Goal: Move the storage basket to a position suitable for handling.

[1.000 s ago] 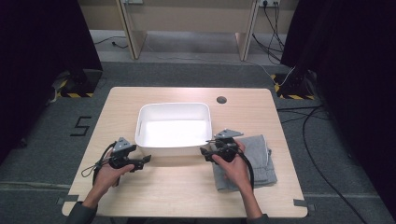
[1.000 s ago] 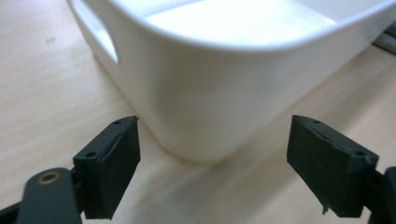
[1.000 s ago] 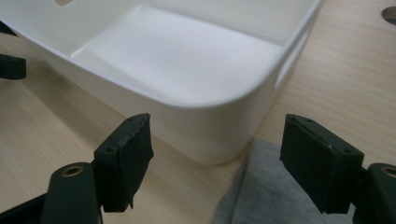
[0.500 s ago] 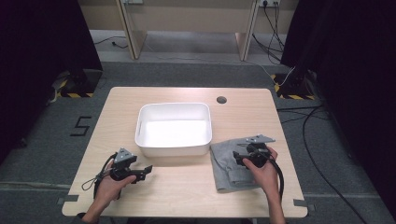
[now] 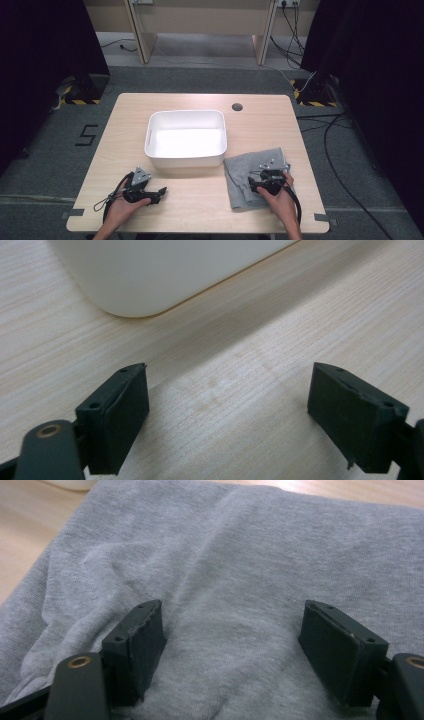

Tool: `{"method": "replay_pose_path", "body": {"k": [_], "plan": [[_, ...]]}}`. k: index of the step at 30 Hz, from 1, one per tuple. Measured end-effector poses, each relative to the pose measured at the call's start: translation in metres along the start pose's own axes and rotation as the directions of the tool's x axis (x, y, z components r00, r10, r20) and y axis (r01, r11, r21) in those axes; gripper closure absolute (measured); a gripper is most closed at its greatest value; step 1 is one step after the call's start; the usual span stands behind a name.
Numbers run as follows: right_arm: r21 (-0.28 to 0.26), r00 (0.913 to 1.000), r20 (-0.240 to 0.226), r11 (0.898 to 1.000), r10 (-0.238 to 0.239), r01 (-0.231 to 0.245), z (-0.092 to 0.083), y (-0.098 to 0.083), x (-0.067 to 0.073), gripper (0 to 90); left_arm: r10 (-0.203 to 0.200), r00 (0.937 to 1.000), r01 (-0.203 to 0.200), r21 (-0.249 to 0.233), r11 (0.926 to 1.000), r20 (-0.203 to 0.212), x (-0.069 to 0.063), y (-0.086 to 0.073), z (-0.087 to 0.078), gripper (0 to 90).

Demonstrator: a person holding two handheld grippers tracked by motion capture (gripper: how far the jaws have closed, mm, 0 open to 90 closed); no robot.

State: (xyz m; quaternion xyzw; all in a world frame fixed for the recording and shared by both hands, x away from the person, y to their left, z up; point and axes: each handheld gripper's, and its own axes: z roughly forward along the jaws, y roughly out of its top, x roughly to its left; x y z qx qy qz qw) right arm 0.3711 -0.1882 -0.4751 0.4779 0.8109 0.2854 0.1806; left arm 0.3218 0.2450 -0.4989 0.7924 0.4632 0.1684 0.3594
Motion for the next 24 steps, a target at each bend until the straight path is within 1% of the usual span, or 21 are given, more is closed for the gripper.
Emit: {"method": "replay_pose_path", "body": {"k": [3,4,5,6,9,12,13,14,15,16,18,21,22,23,24], "plan": [[-0.012,0.9998,0.015,1.0,0.01,-0.01,-0.006,-0.008,0.012,26.6,0.002,1.0,-0.002,0.0,1.0,0.005,0.001,0.0,0.0,15.7],[-0.027,0.9997,0.02,1.0,0.015,-0.014,-0.01,-0.014,0.021,26.6,0.002,1.0,-0.002,0.0,1.0,0.003,0.0,0.0,0.0,15.5],[-0.027,0.9997,0.02,1.0,0.015,-0.014,-0.01,-0.014,0.021,26.6,0.002,1.0,-0.002,0.0,1.0,0.003,0.0,0.0,0.0,15.5],[-0.029,0.9996,0.022,0.999,0.018,-0.018,-0.012,-0.016,0.025,26.6,0.002,1.0,-0.002,0.0,1.0,0.003,0.0,0.0,0.0,15.5],[-0.035,0.9998,0.016,0.999,0.009,-0.008,-0.017,-0.023,0.042,26.5,0.002,1.0,-0.002,0.001,1.0,0.003,0.0,0.0,0.0,15.5],[-0.037,0.9999,0.012,0.999,0.003,-0.002,-0.02,-0.026,0.055,26.5,0.003,1.0,-0.003,0.001,1.0,0.003,0.0,0.0,0.0,15.4],[-0.039,0.9999,0.001,0.999,-0.016,0.016,-0.02,-0.026,0.059,26.5,0.002,1.0,-0.002,0.001,1.0,0.003,0.0,0.0,0.0,15.4],[-0.039,0.9999,-0.006,0.999,-0.012,0.012,-0.02,-0.027,0.062,26.4,0.002,1.0,-0.002,0.0,1.0,0.003,0.0,0.0,0.0,15.4],[-0.042,0.9997,-0.007,0.999,-0.022,0.021,-0.021,-0.027,0.065,26.3,0.003,1.0,-0.003,0.001,1.0,0.003,0.0,0.0,0.0,15.4],[-0.044,0.9998,-0.008,0.999,-0.02,0.02,-0.02,-0.027,0.073,26.1,0.003,1.0,-0.003,0.001,1.0,0.002,0.0,0.0,0.0,15.3],[-0.047,0.9997,-0.004,0.999,-0.025,0.024,-0.02,-0.027,0.075,26.0,0.003,1.0,-0.003,0.001,1.0,0.003,0.0,0.0,0.0,15.1],[-0.045,0.9995,-0.019,0.999,-0.024,0.023,-0.017,-0.024,0.083,25.0,0.004,1.0,-0.004,0.001,1.0,0.004,0.0,0.0,0.0,15.0],[-0.044,0.9995,-0.022,0.999,-0.023,0.022,-0.016,-0.023,0.085,24.4,0.004,1.0,-0.004,0.001,1.0,0.004,0.0,0.0,0.0,14.9],[-0.043,0.9997,-0.024,0.999,-0.009,0.008,-0.015,-0.022,0.087,23.4,0.004,1.0,-0.004,0.001,1.0,0.004,0.0,0.0,0.0,14.8],[-0.046,0.9997,-0.019,0.999,-0.014,0.013,-0.014,-0.021,0.089,22.2,0.004,1.0,-0.004,0.001,1.0,0.004,0.0,0.0,0.0,14.7]]}}
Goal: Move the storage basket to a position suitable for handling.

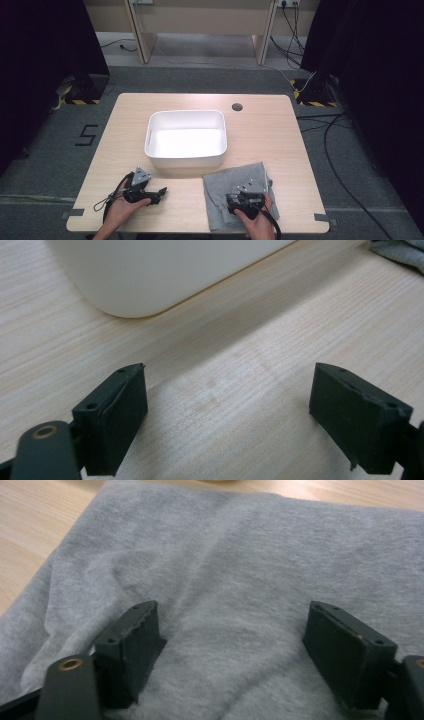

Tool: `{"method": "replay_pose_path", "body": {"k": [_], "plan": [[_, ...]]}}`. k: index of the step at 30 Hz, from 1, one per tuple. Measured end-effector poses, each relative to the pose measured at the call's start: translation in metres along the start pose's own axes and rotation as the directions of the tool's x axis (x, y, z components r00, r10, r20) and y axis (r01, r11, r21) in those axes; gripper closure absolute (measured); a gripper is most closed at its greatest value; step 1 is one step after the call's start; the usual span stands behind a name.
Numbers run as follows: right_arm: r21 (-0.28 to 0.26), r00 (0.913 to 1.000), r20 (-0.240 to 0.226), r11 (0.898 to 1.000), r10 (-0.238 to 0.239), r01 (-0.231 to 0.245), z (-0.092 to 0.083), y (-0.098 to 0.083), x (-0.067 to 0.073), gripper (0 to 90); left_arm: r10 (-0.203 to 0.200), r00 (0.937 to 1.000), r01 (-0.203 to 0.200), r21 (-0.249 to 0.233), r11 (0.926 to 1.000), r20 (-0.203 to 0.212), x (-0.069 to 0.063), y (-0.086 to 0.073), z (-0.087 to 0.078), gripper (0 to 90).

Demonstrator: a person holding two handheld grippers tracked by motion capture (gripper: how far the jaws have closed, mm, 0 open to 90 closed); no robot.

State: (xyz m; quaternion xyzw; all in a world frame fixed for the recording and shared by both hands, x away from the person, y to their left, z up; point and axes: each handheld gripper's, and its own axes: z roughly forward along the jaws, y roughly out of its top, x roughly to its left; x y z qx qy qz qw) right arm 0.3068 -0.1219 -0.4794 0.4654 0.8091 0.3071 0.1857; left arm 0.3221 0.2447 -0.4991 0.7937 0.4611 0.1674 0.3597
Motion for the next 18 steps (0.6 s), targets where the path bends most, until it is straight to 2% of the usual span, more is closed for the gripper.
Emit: {"method": "replay_pose_path", "body": {"k": [7,13,17,18], "plan": [[0.015,0.9995,-0.026,1.0,-0.019,0.019,0.013,0.014,0.02,21.0,0.0,1.0,0.0,0.001,1.0,0.0,0.0,0.0,0.0,14.5],[0.019,0.9997,-0.024,1.0,-0.007,0.007,0.022,0.024,0.038,19.9,0.0,1.0,0.0,0.001,1.0,0.0,0.0,0.0,0.0,14.5],[0.029,0.9993,-0.037,1.0,-0.002,0.003,0.024,0.028,0.039,17.9,-0.001,1.0,0.001,0.0,1.0,0.001,0.0,0.0,0.0,14.5],[0.031,0.9981,-0.062,1.0,0.001,0.001,0.022,0.029,0.036,18.3,0.0,1.0,0.0,0.0,1.0,0.002,0.0,0.0,0.0,14.4]]}}
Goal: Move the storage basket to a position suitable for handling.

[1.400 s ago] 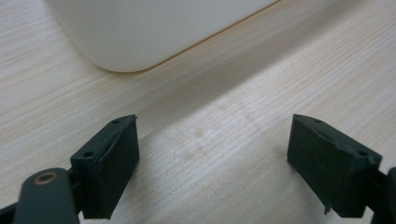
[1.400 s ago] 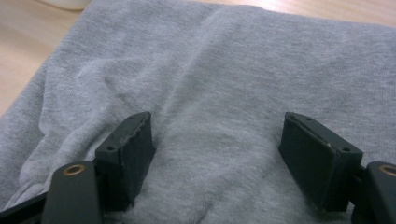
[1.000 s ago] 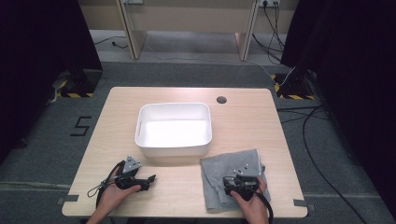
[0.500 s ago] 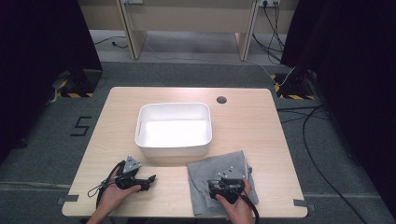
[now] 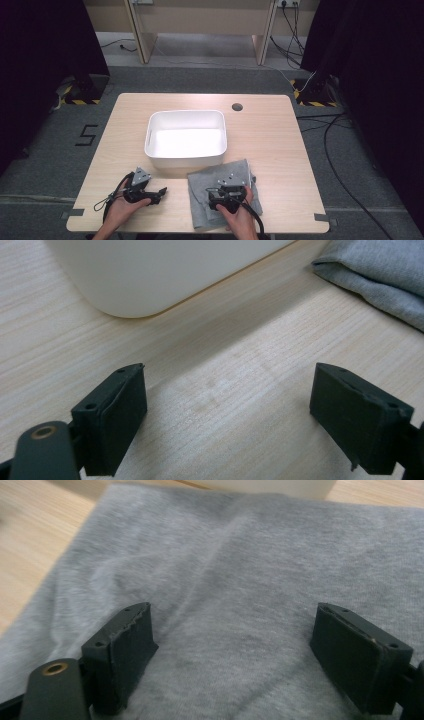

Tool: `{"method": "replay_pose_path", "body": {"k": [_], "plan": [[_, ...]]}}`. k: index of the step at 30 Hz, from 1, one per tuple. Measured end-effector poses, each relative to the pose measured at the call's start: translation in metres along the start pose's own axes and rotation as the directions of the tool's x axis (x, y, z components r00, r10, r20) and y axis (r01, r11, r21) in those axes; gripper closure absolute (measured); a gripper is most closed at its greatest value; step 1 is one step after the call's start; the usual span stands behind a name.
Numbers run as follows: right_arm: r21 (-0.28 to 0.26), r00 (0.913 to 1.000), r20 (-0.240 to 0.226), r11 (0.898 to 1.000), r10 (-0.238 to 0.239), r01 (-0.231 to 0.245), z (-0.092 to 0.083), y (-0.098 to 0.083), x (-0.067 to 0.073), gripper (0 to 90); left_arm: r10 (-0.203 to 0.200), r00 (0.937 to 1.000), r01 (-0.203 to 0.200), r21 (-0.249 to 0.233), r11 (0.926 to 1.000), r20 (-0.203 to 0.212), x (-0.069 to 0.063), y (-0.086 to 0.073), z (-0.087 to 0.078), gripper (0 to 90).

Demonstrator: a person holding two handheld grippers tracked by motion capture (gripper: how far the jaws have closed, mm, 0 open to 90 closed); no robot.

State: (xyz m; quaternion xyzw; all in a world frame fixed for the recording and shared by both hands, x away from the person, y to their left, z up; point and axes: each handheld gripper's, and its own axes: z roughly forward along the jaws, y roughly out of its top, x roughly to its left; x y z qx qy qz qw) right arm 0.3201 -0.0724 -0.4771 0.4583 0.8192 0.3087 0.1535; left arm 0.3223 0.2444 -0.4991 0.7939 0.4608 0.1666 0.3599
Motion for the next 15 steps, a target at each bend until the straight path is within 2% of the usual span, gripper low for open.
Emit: {"method": "replay_pose_path", "body": {"k": [1,2,4,9,10,12,13,14,15], "plan": [[0.003,0.9997,-0.024,1.0,-0.001,0.001,-0.002,0.001,-0.004,19.1,0.0,1.0,0.0,0.0,1.0,0.001,0.0,0.0,0.0,14.3],[-0.008,0.9973,-0.072,1.0,-0.016,0.016,-0.009,0.004,-0.011,21.4,0.001,1.0,-0.001,0.0,1.0,0.002,0.0,0.0,0.0,14.3],[-0.015,0.9962,-0.08,0.999,-0.033,0.032,-0.012,0.005,-0.013,21.8,0.002,1.0,-0.002,0.0,1.0,0.002,0.0,0.0,0.0,14.3],[-0.108,0.9896,-0.094,0.989,-0.109,0.099,-0.034,0.016,-0.038,19.7,0.004,1.0,-0.004,0.0,1.0,0.005,0.0,0.0,0.0,14.0],[-0.114,0.9898,-0.099,0.989,-0.102,0.091,-0.036,0.017,-0.043,19.1,0.006,1.0,-0.006,0.001,1.0,0.006,0.001,0.0,0.0,14.0],[-0.137,0.9912,-0.095,0.987,-0.092,0.079,-0.041,0.018,-0.063,17.9,0.008,1.0,-0.008,0.003,1.0,0.005,0.001,0.001,0.001,13.7],[-0.137,0.9912,-0.095,0.987,-0.092,0.079,-0.041,0.018,-0.063,17.9,0.008,1.0,-0.008,0.005,1.0,0.005,0.001,0.001,0.0,13.7],[-0.15,0.9911,-0.101,0.986,-0.087,0.071,-0.044,0.018,-0.073,17.3,0.008,1.0,-0.008,0.006,0.9999,0.005,0.001,0.001,0.001,13.5],[-0.15,0.9911,-0.101,0.986,-0.087,0.071,-0.044,0.018,-0.073,17.3,0.008,1.0,-0.008,0.006,1.0,0.006,0.001,0.001,0.001,13.5]]}}
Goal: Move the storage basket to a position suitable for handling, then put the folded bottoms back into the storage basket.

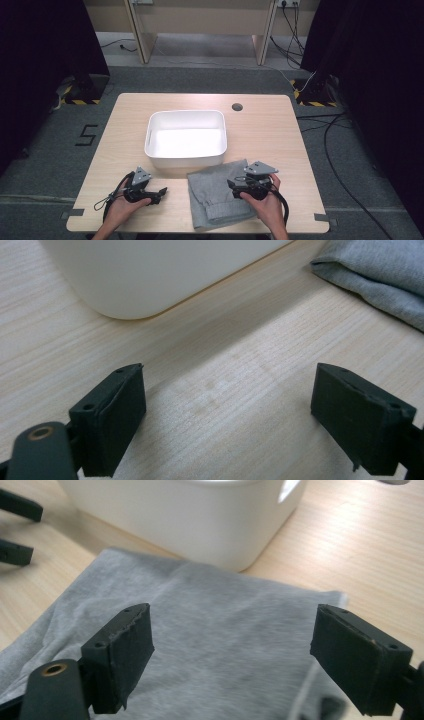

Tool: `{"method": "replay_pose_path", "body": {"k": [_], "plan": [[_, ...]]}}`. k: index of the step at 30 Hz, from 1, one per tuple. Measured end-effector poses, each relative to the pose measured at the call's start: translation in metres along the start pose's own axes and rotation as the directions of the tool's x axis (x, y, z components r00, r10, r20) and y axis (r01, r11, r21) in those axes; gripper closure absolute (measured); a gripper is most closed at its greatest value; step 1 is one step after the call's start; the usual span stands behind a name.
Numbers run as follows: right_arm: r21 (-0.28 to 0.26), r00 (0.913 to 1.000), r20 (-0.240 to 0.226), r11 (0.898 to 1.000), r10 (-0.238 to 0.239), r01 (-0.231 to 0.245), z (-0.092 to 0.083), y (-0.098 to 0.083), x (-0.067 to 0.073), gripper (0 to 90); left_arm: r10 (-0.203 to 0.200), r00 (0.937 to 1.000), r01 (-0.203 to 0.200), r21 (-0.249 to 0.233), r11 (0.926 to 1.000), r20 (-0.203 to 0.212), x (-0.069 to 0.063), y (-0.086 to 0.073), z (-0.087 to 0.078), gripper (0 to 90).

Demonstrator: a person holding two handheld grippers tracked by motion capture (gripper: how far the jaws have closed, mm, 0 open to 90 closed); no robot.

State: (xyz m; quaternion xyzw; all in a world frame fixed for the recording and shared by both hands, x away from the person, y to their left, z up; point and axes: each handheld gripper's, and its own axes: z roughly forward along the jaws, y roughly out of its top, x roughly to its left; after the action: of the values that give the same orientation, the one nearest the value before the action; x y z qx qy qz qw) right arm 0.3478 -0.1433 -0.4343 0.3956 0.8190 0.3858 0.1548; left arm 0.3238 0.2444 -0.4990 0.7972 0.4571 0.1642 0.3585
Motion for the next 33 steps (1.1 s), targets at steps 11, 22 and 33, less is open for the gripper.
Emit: {"method": "replay_pose_path", "body": {"k": [11,22,33], "plan": [[-0.035,0.9996,-0.005,0.999,0.028,-0.028,-0.009,-0.008,-0.028,17.2,0.001,1.0,-0.001,-0.001,1.0,0.0,0.0,0.001,0.001,13.2],[-0.03,0.9998,0.012,0.999,0.017,-0.016,-0.004,-0.007,-0.033,18.3,-0.04,0.9991,0.041,-0.03,0.9987,0.011,-0.005,0.0,-0.002,16.3],[-0.01,0.9997,0.017,1.0,0.02,-0.02,0.007,-0.003,-0.04,19.5,0.033,0.9892,-0.023,-0.073,0.9971,0.143,-0.062,-0.003,-0.017,14.9]]}}
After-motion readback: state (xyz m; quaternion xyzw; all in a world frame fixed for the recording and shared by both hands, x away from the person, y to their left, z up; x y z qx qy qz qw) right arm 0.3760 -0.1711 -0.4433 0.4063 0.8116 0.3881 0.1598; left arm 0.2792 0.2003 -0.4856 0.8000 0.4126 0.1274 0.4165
